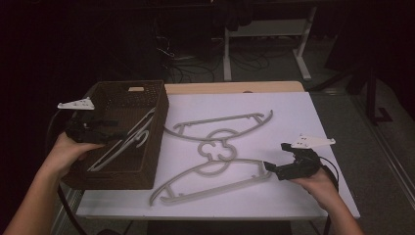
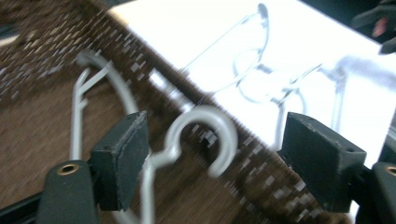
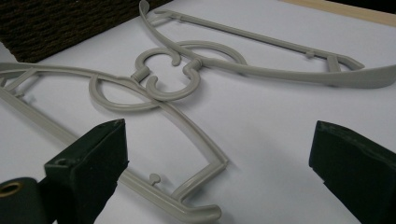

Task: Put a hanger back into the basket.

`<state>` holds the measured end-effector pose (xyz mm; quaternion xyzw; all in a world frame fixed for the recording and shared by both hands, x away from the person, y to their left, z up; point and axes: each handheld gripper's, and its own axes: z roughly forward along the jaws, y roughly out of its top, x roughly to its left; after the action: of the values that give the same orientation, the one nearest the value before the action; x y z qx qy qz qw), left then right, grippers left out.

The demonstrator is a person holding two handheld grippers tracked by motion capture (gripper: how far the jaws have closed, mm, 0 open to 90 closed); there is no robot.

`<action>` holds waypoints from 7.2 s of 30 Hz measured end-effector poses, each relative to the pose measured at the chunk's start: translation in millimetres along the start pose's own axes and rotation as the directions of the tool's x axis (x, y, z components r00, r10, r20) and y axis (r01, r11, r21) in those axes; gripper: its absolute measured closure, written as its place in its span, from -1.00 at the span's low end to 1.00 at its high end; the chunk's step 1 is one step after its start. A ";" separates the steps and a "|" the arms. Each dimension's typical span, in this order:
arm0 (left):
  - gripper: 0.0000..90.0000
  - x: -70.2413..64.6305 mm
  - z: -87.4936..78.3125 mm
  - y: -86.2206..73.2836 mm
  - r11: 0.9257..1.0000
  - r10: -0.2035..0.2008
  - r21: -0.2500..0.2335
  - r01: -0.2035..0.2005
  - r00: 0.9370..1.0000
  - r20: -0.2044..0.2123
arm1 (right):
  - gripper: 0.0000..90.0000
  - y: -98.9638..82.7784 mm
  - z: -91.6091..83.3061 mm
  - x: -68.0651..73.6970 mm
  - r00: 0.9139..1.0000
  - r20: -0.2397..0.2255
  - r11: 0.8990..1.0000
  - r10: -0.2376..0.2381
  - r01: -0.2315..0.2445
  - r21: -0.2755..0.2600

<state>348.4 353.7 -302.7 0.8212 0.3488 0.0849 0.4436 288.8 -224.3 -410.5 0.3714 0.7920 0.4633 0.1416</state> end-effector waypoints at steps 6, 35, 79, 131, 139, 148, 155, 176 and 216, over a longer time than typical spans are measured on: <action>-0.63 -34.8 20.9 25.2 0.997 0.066 -0.035 -0.064 0.997 0.047 | -0.92 1.2 -0.2 -0.8 1.000 0.000 1.000 -0.001 0.001 0.000; -0.33 -108.7 201.6 63.0 0.985 0.170 0.015 -0.174 0.974 0.150 | -0.92 0.0 -0.5 0.9 1.000 -0.013 1.000 -0.007 0.007 0.005; 0.77 -85.1 307.2 30.7 0.940 0.271 0.182 -0.289 0.955 0.118 | -0.91 -0.5 -1.9 0.6 1.000 -0.020 1.000 -0.009 0.009 0.001; 0.73 -115.8 304.4 13.7 0.910 0.318 0.217 -0.353 0.931 0.178 | -0.91 -1.4 -3.3 -0.2 1.000 -0.018 1.000 -0.002 0.002 -0.002; 0.83 -117.0 305.9 18.8 0.890 0.342 0.246 -0.385 0.918 0.200 | -0.91 -1.4 -2.9 -0.9 1.000 -0.018 1.000 0.000 0.000 -0.002; 0.83 -117.3 304.7 22.4 0.892 0.333 0.247 -0.378 0.920 0.205 | -0.91 -1.6 -3.7 -1.8 1.000 -0.016 1.000 0.003 -0.003 -0.003; 0.84 -116.1 291.6 33.7 0.918 0.303 0.202 -0.342 0.932 0.198 | -0.91 -1.6 -4.8 -2.3 1.000 -0.013 1.000 0.005 -0.005 -0.008; 0.83 -110.8 163.6 106.9 0.951 0.243 0.153 -0.268 0.957 0.161 | -0.91 -1.0 -7.3 -2.7 1.000 -0.008 1.000 0.006 -0.006 -0.015; 0.83 29.5 -15.4 -17.1 0.987 0.017 0.161 -0.010 0.999 -0.042 | -0.91 -0.3 0.8 -1.8 1.000 -0.007 1.000 0.007 -0.007 0.005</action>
<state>354.9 389.3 -312.0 0.8546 0.3585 0.0773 0.3677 290.4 -225.2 -411.3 0.3728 0.7925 0.4630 0.1362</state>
